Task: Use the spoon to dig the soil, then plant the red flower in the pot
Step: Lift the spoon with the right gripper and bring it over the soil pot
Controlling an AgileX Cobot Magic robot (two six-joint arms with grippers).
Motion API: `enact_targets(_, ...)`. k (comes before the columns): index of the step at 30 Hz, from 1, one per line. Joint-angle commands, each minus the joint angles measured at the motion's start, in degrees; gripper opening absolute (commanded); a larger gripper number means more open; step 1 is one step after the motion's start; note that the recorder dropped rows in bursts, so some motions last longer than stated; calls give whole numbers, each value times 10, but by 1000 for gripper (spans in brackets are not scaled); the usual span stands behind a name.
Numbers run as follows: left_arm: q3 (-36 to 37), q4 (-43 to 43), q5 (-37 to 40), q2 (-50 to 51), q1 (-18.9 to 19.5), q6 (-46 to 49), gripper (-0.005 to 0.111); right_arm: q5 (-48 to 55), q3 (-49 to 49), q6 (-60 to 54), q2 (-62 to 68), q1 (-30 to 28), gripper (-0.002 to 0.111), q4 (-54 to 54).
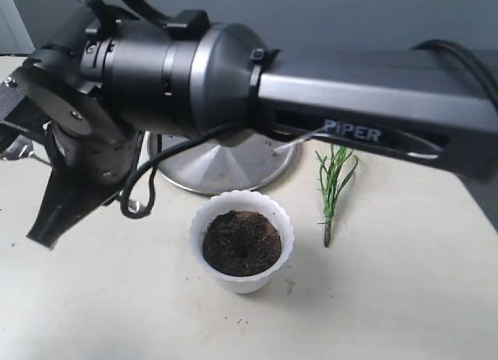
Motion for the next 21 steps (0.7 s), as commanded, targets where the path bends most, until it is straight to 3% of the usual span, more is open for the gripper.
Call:
enact_targets(1, -2, -4, -4, -3, -4, -1, 0, 57, -1, 24, -28, 0, -1, -129)
enact_targets(9, -2, -4, -4, -3, -4, -1, 0, 182, -1, 25, -62, 0, -1, -260)
enact_targets(16, -2, -4, -4, -3, -4, -1, 0, 182, 11, 18, -118, 0, -1, -251)
enact_targets(21, -2, -4, -4, -3, -4, -1, 0, 182, 95, 18, -190, 0, -1, -211)
